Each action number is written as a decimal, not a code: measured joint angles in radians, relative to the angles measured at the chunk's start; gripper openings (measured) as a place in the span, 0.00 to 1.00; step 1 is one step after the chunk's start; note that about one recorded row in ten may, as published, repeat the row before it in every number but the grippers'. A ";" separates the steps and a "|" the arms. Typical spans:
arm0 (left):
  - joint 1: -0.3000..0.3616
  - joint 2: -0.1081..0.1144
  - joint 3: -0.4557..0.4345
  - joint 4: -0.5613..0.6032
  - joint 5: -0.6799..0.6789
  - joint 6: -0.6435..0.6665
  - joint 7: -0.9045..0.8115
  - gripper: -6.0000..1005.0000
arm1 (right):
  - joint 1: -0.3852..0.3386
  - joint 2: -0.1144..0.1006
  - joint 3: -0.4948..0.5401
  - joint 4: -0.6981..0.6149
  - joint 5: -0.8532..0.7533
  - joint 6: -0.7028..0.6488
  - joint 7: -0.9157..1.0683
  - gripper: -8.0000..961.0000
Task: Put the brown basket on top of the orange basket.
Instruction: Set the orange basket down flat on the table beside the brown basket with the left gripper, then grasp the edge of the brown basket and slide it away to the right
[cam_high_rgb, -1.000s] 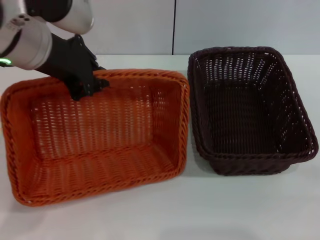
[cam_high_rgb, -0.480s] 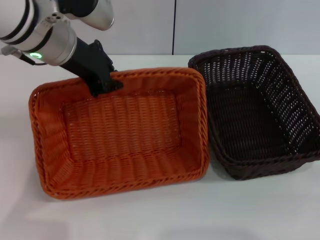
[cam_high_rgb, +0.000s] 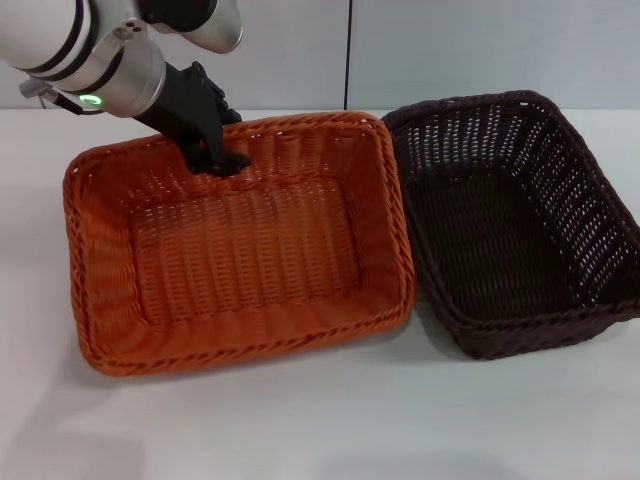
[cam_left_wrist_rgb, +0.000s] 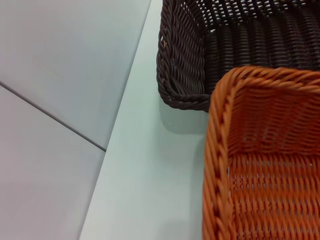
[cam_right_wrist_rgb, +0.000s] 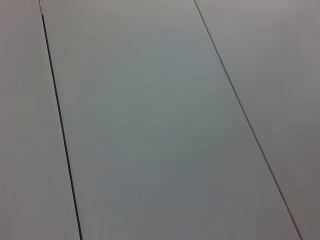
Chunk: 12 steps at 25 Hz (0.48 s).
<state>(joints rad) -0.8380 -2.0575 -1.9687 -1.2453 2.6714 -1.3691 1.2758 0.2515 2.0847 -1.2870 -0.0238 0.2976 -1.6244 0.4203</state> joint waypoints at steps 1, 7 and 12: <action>0.003 -0.001 0.005 -0.005 -0.001 0.005 0.000 0.31 | 0.000 0.000 0.000 0.000 0.000 0.000 0.000 0.86; 0.015 -0.003 0.061 -0.015 0.003 0.054 -0.023 0.51 | -0.004 0.000 0.000 0.002 0.000 -0.006 0.000 0.86; 0.064 -0.005 0.093 -0.077 0.004 0.200 -0.088 0.77 | -0.007 0.002 0.000 0.004 0.000 -0.008 0.000 0.86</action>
<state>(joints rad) -0.7741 -2.0629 -1.8760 -1.3222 2.6755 -1.1688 1.1882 0.2441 2.0867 -1.2869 -0.0201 0.2976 -1.6321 0.4203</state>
